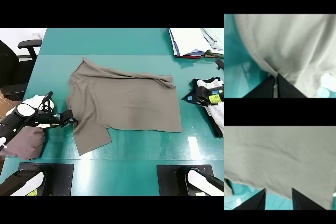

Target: Fold the shirts.

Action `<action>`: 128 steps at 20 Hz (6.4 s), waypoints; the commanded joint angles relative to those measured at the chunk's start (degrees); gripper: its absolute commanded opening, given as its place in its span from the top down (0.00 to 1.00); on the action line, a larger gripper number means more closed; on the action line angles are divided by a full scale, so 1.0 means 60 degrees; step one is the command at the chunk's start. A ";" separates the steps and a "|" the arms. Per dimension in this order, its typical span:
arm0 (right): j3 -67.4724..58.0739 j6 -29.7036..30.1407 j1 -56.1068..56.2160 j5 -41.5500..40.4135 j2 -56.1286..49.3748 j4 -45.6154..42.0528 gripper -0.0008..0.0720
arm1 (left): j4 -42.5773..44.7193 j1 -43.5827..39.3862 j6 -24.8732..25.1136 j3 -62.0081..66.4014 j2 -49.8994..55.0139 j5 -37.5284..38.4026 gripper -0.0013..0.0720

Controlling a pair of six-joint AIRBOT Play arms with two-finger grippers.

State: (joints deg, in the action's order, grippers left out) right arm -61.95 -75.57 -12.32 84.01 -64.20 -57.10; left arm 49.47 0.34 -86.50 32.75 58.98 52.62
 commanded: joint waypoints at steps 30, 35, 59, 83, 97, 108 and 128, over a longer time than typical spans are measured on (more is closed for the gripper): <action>-0.4379 0.0437 -0.0903 -0.1759 0.2481 0.0543 0.97 | 0.0940 0.0018 0.0659 0.9573 -0.2900 0.1687 0.94; -0.7745 0.0353 -0.2007 -0.1570 0.3045 0.0492 0.97 | 0.1570 0.0022 0.0138 1.3708 -0.2896 0.1300 0.94; -0.7978 -0.1504 0.1519 0.0302 -0.6135 -0.2652 0.97 | 0.2503 0.0029 0.0506 0.9726 0.5384 0.0900 0.94; -0.2222 -0.0885 0.0659 -0.0692 -0.2408 -0.1574 0.44 | 0.3406 -0.0011 0.0896 0.5770 0.2830 0.3650 0.32; 0.0146 -0.0780 0.0087 -0.1683 0.0342 -0.0645 0.44 | 0.0663 -0.0011 0.0761 -0.1905 -0.1574 0.1749 0.32; 0.0197 -0.0714 -0.0076 -0.0732 0.0342 -0.1035 0.44 | 0.0186 -0.0011 0.1282 -0.1785 -0.1577 0.1923 0.94; 0.3887 -0.0714 -0.0892 -0.0215 -0.0204 -0.2280 0.97 | 0.0933 -0.0011 0.1348 -0.0499 -0.2004 0.3672 0.95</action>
State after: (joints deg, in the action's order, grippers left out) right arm -36.38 -79.83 -21.39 80.58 -65.36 -69.10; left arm 53.06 0.27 -77.58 29.21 48.84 69.73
